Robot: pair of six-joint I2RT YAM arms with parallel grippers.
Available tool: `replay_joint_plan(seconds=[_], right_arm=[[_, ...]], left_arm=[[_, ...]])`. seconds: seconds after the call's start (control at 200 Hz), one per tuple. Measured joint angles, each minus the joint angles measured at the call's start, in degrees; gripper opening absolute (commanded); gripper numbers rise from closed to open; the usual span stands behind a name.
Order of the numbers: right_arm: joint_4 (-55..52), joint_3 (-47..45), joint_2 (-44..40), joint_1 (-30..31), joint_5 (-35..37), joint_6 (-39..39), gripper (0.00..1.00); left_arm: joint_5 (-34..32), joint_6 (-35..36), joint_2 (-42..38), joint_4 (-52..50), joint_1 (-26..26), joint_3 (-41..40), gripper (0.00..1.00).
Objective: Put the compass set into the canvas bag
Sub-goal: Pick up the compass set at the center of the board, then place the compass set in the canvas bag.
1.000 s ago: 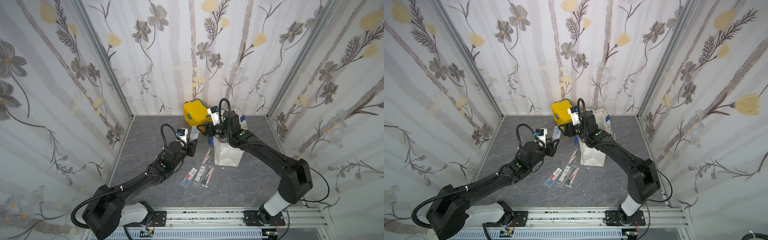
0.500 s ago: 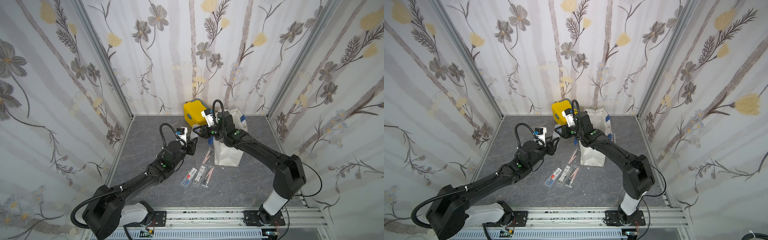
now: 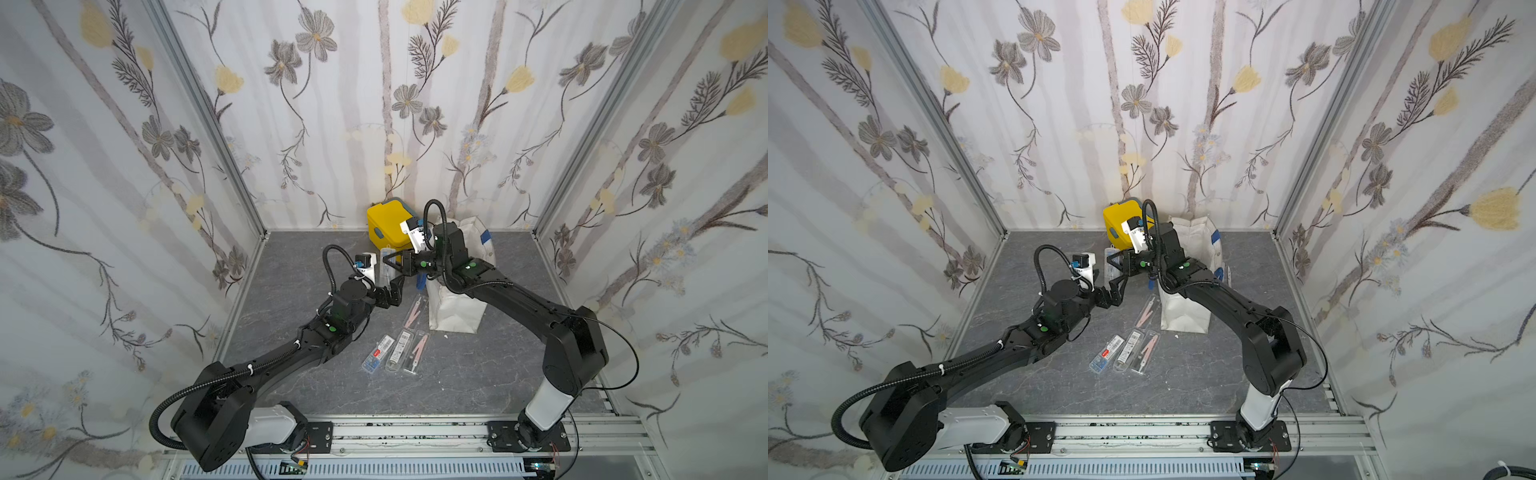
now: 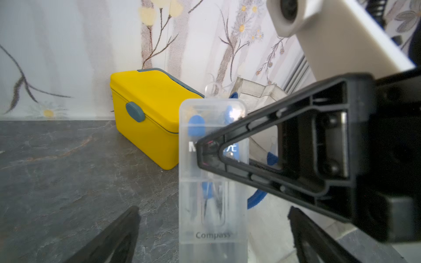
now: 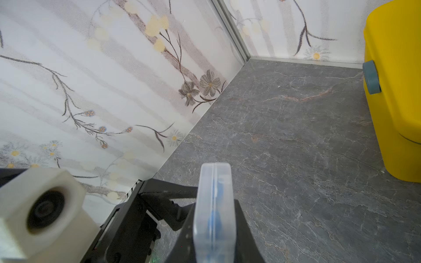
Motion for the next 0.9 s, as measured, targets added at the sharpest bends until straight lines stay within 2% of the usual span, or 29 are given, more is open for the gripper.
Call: replay_joint_plan(seconds=[0.32,0.57,0.734,0.899], right_arm=[[-0.22,0.83,-6.14,-7.5,1.6,-1.42,0.14],[-3.56,-1.2,-11.98,-15.52,8.07,-4.61,0.13],[-8.68,-2.93,-10.97,-17.77,12.52,-6.69,0.13],[-12.98,-2.71,-5.73,-17.77,15.04,-9.18,0.12]], left_arm=[[0.04,3.41,-4.98,-3.72,0.55,-0.42,1.0],[2.21,3.65,-3.8,-9.75,0.57,-0.26,1.0],[4.55,3.5,-1.51,-12.22,0.57,0.2,1.0],[4.68,2.64,1.7,-14.08,0.52,1.27,1.0]])
